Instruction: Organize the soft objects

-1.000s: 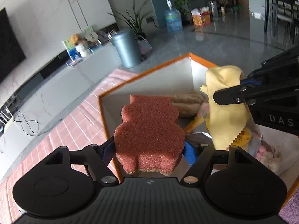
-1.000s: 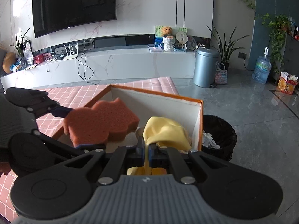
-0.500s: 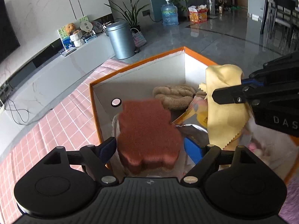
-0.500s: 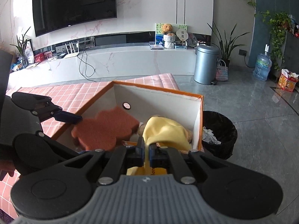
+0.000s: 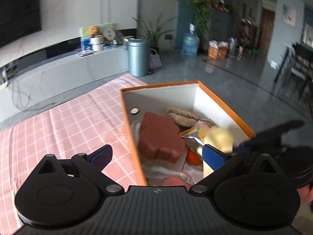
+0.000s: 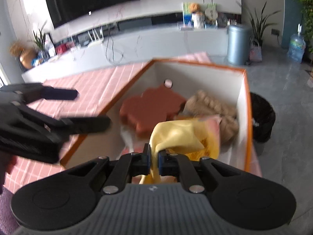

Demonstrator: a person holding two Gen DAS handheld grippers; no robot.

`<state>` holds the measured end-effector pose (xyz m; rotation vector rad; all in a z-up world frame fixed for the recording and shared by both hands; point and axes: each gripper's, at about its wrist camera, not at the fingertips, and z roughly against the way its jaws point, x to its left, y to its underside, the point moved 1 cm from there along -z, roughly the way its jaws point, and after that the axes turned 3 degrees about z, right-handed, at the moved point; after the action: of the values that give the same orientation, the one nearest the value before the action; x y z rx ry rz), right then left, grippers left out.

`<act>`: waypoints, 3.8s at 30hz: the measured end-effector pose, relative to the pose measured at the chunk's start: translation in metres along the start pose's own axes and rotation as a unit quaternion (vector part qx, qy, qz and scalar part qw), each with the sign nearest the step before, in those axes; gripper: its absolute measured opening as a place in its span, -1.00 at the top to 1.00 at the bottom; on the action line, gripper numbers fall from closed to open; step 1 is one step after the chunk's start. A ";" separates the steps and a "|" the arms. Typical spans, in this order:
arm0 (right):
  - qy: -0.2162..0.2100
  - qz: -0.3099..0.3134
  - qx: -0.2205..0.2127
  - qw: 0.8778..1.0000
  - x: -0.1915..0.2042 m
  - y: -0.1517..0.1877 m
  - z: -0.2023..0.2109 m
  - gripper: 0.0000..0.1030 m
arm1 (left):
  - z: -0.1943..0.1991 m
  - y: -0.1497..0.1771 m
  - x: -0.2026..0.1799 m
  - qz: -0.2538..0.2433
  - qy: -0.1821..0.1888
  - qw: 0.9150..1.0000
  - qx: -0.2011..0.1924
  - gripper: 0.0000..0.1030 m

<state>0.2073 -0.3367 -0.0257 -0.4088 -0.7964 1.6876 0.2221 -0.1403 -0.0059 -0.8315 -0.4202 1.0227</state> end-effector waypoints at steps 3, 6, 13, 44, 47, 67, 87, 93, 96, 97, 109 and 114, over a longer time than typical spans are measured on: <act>-0.011 -0.033 0.032 0.999 -0.002 0.004 -0.013 0.85 | 0.010 0.007 0.010 0.035 0.003 0.999 -0.014 -1.00; -0.016 -0.071 0.057 0.996 -0.007 0.007 -0.020 0.66 | 0.019 0.013 0.019 0.066 0.013 0.997 -0.028 -1.00; -0.008 -0.098 0.072 0.993 -0.003 0.013 -0.012 -0.04 | 0.035 0.018 0.030 0.136 0.020 0.988 -0.076 -1.00; 0.177 -0.017 -0.244 0.953 0.098 0.065 0.127 -0.95 | 0.108 0.065 -0.010 0.061 -0.112 0.962 -0.243 -1.00; 0.198 -0.038 -0.231 0.952 0.096 0.069 0.120 -0.95 | 0.103 0.073 -0.013 0.071 -0.119 0.961 -0.240 -1.00; 0.235 -0.064 -0.164 0.956 0.074 0.095 0.080 -0.95 | 0.076 0.102 -0.004 0.070 -0.123 0.983 -0.118 -1.00; 0.230 -0.070 -0.156 0.958 0.074 0.097 0.079 -0.95 | 0.078 0.097 -0.006 0.068 -0.132 0.983 -0.108 -1.00; 0.231 -0.069 -0.156 0.958 0.075 0.096 0.080 -0.95 | 0.077 0.098 -0.005 0.067 -0.131 0.983 -0.106 -1.00; 0.231 -0.070 -0.155 0.958 0.075 0.096 0.081 -0.95 | 0.076 0.099 -0.004 0.067 -0.132 0.983 -0.105 -1.00; 0.232 -0.070 -0.155 0.958 0.075 0.096 0.082 -0.95 | 0.077 0.099 -0.004 0.067 -0.132 0.983 -0.104 -1.00; 0.231 -0.070 -0.154 0.958 0.076 0.097 0.082 -0.95 | 0.077 0.099 -0.004 0.068 -0.133 0.984 -0.101 -1.00; 0.231 -0.070 -0.152 0.958 0.076 0.098 0.082 -0.95 | 0.077 0.099 -0.004 0.068 -0.132 0.984 -0.100 -1.00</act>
<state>0.0641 -0.2981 -0.0253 -0.9024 -0.7138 1.2662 0.1127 -0.0865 -0.0335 -0.9166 -0.7092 1.2385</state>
